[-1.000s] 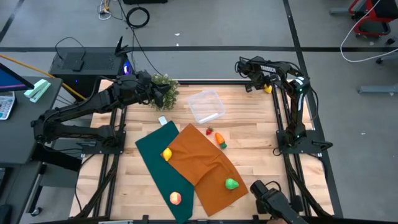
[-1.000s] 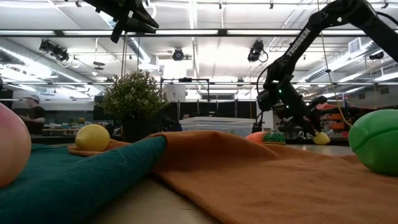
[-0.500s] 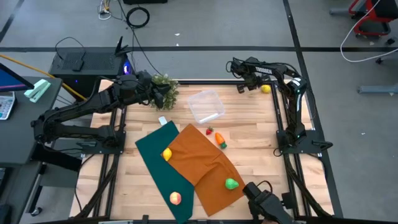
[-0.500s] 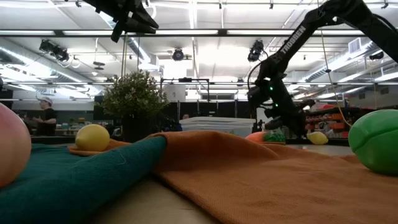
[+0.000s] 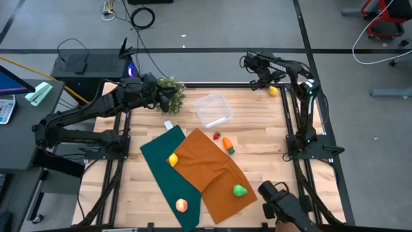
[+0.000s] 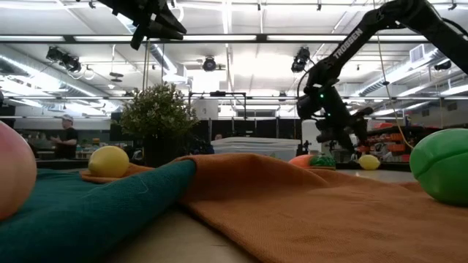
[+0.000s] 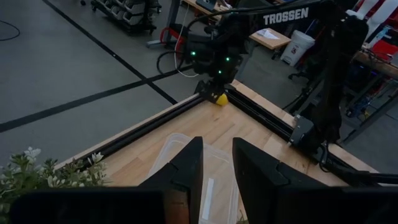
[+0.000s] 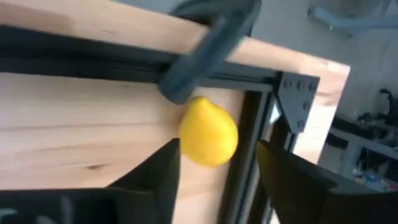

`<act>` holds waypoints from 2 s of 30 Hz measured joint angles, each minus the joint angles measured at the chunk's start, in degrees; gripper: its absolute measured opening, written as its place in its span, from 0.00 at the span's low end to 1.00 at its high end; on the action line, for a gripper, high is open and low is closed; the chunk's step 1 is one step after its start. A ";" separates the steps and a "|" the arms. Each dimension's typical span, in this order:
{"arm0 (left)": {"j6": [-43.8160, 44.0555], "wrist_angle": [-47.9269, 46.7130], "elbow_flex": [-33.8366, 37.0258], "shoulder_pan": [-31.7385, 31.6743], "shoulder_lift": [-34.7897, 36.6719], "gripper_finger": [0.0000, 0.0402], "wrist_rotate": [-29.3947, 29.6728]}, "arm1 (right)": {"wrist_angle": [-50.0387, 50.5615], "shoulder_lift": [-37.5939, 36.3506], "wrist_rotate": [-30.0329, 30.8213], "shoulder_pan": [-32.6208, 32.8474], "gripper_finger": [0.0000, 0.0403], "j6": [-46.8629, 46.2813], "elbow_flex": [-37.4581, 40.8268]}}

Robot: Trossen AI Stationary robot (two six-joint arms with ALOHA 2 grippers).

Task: Pick and placing Produce into tupperware
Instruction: Put the top yellow lemon into the transparent bin

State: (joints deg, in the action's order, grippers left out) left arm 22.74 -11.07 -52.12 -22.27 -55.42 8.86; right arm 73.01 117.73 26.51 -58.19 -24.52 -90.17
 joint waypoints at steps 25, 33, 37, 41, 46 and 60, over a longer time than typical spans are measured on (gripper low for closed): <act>0.07 -0.20 0.00 0.00 0.00 0.24 0.03 | -4.90 -0.04 -1.98 -3.31 0.81 -3.16 7.01; 0.35 -0.21 0.00 0.00 0.00 0.24 0.02 | -8.87 -0.02 0.73 -3.31 0.80 -4.58 9.03; 0.63 -0.22 0.00 -0.01 0.00 0.24 0.00 | -8.92 -0.02 2.73 -2.91 0.79 -3.60 10.20; 1.41 -0.28 0.00 -0.01 0.00 0.24 -0.15 | -9.04 -0.02 3.36 -2.83 0.78 -3.05 10.58; 1.70 -0.28 -0.02 -0.01 0.00 0.24 -0.15 | -8.92 -0.02 3.19 -2.85 0.76 -2.81 10.58; 1.63 -0.36 -0.01 0.00 0.00 0.23 -0.20 | -7.48 -0.17 -2.15 -4.23 0.60 -5.88 12.05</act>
State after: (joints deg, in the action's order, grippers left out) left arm 24.37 -11.43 -52.13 -22.27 -55.42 8.67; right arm 65.53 117.56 24.36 -62.42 -30.40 -78.13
